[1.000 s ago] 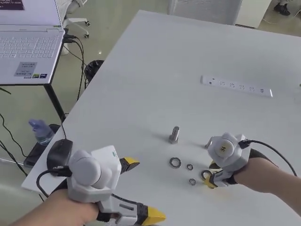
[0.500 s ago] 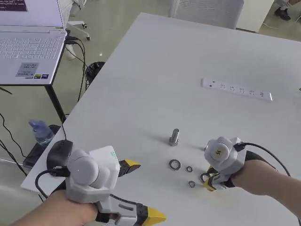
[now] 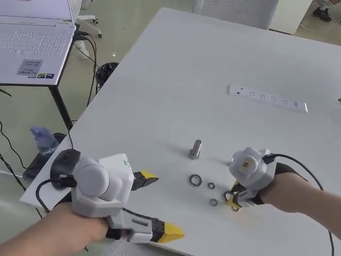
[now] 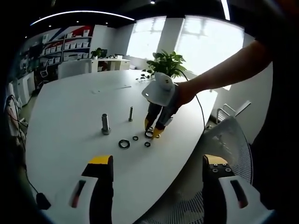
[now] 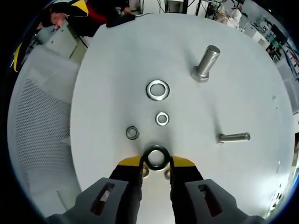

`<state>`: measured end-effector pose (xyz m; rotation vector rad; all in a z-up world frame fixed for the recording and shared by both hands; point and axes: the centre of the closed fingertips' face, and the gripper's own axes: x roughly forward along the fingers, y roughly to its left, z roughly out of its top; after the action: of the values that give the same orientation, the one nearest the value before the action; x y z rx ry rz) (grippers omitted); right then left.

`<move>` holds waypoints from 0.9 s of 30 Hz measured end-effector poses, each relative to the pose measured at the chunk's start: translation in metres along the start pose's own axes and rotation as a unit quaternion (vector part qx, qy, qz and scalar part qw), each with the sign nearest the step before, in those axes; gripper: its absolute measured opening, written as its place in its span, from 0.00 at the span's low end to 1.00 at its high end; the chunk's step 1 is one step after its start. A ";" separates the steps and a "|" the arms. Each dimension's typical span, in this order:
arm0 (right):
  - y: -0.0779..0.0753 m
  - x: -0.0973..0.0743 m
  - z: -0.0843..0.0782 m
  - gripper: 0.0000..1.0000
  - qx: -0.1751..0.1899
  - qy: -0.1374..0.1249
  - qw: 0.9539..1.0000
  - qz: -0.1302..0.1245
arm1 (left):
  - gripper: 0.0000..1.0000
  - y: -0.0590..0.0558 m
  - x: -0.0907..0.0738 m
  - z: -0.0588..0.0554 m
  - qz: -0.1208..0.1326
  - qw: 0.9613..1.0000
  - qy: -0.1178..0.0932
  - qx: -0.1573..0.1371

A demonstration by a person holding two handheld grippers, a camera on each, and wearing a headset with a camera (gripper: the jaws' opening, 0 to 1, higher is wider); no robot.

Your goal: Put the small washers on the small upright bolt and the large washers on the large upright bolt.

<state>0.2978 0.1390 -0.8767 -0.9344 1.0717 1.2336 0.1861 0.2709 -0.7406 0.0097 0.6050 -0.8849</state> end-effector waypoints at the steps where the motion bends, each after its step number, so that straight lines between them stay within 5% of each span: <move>1: 0.000 0.000 0.000 0.21 -0.002 0.001 1.000 0.002 | 0.78 0.000 0.000 0.000 0.001 1.000 0.002 0.006; 12: 0.001 0.000 0.000 0.20 -0.017 0.033 0.999 0.005 | 0.77 -0.002 0.002 -0.004 -0.002 1.000 0.005 0.001; 27: 0.002 -0.002 0.001 0.20 -0.002 0.022 1.000 0.004 | 0.75 -0.004 0.001 -0.004 -0.007 1.000 0.011 -0.001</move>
<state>0.2964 0.1396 -0.8747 -0.9641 1.1099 1.2271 0.1820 0.2683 -0.7434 0.0126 0.6268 -0.8977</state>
